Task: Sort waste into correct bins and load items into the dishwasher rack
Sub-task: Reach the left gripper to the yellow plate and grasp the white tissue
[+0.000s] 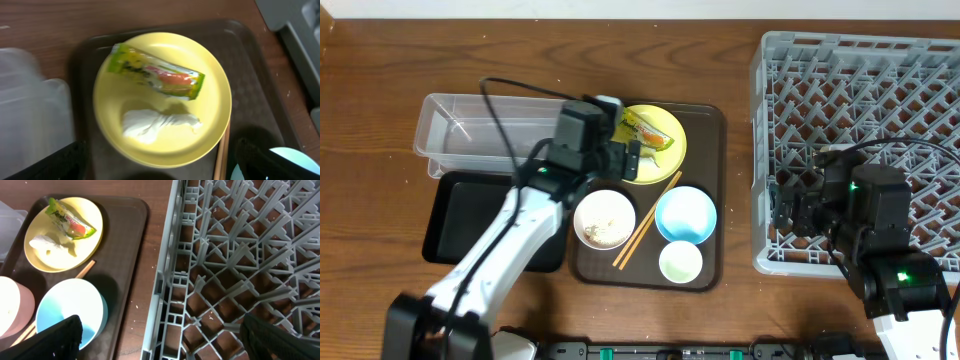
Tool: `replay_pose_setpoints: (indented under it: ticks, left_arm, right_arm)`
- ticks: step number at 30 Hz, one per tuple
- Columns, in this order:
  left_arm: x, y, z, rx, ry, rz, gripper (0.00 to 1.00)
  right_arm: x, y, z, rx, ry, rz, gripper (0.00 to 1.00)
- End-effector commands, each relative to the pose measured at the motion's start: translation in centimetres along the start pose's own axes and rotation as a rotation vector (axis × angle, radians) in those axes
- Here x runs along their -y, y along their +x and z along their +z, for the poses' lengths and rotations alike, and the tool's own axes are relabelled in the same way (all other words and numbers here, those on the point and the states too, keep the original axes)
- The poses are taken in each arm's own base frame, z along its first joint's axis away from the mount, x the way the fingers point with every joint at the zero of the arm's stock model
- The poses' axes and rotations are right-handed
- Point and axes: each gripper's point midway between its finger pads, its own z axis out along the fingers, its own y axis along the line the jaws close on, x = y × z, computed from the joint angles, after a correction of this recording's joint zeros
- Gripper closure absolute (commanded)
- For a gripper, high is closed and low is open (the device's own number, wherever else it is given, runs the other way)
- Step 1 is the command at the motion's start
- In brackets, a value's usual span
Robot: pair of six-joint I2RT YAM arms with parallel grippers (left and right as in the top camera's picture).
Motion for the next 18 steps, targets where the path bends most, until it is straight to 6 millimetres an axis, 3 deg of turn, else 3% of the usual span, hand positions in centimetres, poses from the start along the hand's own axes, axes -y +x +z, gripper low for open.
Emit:
replay_pose_setpoints:
  ticks: [1, 10, 18]
  left_arm:
    - [0.7, 0.5, 2.3, -0.027, 0.006, 0.100, 0.04]
    - [0.0, 3.0, 6.0, -0.108, -0.003, 0.094, 0.06]
    - [-0.4, 3.9, 8.1, -0.121, -0.008, 0.093, 0.09]
  right_arm:
    - [-0.1, -1.0, -0.5, 0.027, -0.004, -0.010, 0.01]
    - [-0.1, -0.9, -0.5, 0.026, -0.004, -0.010, 0.01]
    - [-0.1, -0.8, -0.5, 0.022, -0.003, -0.009, 0.01]
